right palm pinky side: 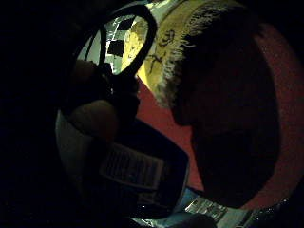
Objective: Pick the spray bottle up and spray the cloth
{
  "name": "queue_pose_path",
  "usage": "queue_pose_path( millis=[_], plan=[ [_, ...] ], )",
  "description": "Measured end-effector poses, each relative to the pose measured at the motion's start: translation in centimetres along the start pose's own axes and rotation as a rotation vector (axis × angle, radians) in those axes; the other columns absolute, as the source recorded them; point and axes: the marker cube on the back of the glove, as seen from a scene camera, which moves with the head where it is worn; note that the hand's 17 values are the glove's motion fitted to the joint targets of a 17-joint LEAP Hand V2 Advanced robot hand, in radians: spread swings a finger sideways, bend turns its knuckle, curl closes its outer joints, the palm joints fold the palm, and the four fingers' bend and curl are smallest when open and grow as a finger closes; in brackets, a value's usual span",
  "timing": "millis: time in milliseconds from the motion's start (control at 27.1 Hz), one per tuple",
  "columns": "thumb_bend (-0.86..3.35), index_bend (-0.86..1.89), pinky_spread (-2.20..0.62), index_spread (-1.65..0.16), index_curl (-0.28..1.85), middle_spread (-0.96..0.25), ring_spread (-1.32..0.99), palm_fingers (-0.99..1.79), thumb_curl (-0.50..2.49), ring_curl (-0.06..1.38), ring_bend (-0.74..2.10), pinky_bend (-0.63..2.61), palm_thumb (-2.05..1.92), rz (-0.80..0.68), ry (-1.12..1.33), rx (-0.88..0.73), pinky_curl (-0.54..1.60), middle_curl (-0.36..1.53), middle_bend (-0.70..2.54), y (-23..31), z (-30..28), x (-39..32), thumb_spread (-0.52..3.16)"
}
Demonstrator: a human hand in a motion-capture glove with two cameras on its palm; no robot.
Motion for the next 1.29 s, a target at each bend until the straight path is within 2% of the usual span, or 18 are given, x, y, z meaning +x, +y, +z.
queue_pose_path(
  millis=[1291],
  plan=[
    [-0.02, 0.15, 0.28, -0.15, 0.40, -0.03, 0.00, 1.12, 0.36, 0.42, 0.46, 0.20, 0.58, 0.055, 0.063, 0.049, 0.33, 0.48, 0.28, -1.6, -0.2, 0.1, 1.18]
  ],
)
